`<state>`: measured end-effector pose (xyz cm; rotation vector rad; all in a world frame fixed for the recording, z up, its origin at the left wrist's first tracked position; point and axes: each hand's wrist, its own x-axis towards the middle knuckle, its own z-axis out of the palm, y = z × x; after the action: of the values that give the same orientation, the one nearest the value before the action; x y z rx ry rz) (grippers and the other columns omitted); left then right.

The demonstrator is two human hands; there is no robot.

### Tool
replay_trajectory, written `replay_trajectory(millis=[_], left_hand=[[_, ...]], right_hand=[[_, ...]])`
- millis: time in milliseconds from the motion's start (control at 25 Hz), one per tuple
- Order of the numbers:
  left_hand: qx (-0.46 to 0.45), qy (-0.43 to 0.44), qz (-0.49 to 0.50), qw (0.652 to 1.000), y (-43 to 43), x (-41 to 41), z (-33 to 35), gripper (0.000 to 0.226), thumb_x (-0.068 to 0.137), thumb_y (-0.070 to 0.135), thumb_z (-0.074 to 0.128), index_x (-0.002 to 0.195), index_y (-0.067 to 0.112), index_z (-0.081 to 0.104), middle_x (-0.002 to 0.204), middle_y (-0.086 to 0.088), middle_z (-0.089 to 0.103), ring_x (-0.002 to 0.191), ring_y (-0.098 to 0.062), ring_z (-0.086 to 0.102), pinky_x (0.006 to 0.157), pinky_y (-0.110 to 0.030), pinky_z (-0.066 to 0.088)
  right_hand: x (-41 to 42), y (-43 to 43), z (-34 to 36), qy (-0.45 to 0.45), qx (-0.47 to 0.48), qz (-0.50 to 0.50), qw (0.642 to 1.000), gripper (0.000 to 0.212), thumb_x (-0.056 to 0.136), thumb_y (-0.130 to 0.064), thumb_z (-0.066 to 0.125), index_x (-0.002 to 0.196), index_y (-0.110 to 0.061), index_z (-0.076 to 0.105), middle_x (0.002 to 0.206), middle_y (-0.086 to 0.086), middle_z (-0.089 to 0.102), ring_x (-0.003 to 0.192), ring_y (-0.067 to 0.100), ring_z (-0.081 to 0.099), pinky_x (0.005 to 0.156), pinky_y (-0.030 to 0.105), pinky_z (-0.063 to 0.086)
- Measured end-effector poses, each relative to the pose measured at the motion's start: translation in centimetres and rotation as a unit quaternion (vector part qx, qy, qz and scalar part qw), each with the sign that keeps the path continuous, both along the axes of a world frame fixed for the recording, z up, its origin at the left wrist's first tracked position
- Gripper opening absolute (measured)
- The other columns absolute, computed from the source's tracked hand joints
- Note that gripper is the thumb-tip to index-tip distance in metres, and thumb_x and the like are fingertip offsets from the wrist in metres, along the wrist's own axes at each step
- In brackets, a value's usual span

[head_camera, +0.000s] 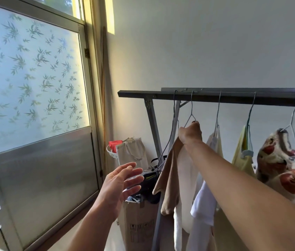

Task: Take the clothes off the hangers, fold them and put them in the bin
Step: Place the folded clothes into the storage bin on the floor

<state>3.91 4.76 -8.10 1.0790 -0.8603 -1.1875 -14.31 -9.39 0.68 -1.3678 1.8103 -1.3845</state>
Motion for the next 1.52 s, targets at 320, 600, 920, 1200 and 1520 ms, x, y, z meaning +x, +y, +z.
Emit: replay_trajectory(millis=[320,600,920,1200,1520], left_hand=[[-0.007,-0.012,0.002,1.000,-0.1,-0.5,0.3,0.021,0.101,0.018,0.049,0.111,0.013,0.067,0.099,-0.009,0.076,0.089,-0.026,0.071,0.080,-0.039,0.055],[-0.005,-0.026,-0.024,0.999,0.1,-2.6,0.2,0.021,0.100,0.018,0.051,0.111,0.013,0.067,0.098,-0.009,0.076,0.089,-0.025,0.071,0.080,-0.038,0.056],[-0.048,-0.096,-0.034,0.994,0.4,-3.5,1.0,0.021,0.101,0.017,0.049,0.111,0.014,0.067,0.097,-0.006,0.076,0.091,-0.022,0.072,0.080,-0.034,0.058],[-0.041,-0.136,-0.025,0.990,0.4,-2.9,-0.4,0.018,0.099,0.015,0.052,0.107,0.014,0.068,0.096,-0.005,0.075,0.090,-0.020,0.069,0.081,-0.034,0.054],[-0.091,-0.228,0.012,0.969,1.1,-1.7,-2.5,0.037,0.088,0.014,0.070,0.121,0.029,0.061,0.122,0.004,0.057,0.114,-0.014,0.054,0.092,-0.029,0.047]], right_hand=[[-1.0,-0.1,1.4,-0.066,-0.057,0.034,0.996,0.022,0.088,-0.014,0.045,0.089,-0.006,0.065,0.091,0.011,0.069,0.078,0.026,0.065,0.068,0.034,0.054],[-1.9,3.0,2.7,-0.077,-0.106,0.072,0.989,0.018,0.093,-0.013,0.045,0.087,-0.008,0.061,0.077,0.009,0.061,0.073,0.025,0.059,0.074,0.042,0.055],[-4.0,9.1,1.3,-0.016,-0.029,0.144,0.989,0.026,0.090,0.004,0.043,0.075,-0.002,0.063,0.068,0.009,0.058,0.051,0.011,0.055,0.049,0.017,0.043],[-7.3,14.5,2.1,0.244,0.020,0.213,0.946,0.023,0.095,-0.005,0.046,0.086,-0.015,0.066,0.068,-0.004,0.055,0.062,0.008,0.048,0.057,0.022,0.035],[-7.3,17.5,3.1,0.301,0.026,0.258,0.918,0.024,0.096,-0.007,0.051,0.084,-0.017,0.069,0.073,-0.003,0.061,0.066,0.008,0.049,0.062,0.024,0.037]])
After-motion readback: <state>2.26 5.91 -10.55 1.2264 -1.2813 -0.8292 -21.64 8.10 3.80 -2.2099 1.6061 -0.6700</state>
